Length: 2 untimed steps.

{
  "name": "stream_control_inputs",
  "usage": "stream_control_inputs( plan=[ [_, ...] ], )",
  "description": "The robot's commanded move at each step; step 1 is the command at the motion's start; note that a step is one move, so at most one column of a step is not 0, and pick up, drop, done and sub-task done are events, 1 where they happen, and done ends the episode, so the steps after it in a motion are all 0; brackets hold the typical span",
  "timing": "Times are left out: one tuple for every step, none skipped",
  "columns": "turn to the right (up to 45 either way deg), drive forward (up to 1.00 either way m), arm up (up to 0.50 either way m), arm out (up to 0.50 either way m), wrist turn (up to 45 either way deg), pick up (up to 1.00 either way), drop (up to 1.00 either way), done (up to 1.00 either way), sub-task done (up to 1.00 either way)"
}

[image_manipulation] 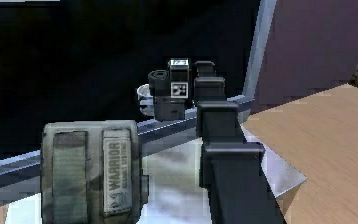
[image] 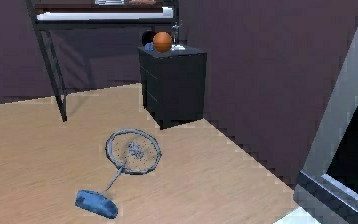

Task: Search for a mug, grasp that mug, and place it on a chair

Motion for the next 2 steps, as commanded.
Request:
stream_control_inputs(
  plan=[
    [0.0,0.00,0.00,0.00,-45.0,0.00,0.00,0.00,0.00],
    [0.0,0.00,0.00,0.00,-45.0,0.00,0.00,0.00,0.00]
  ],
)
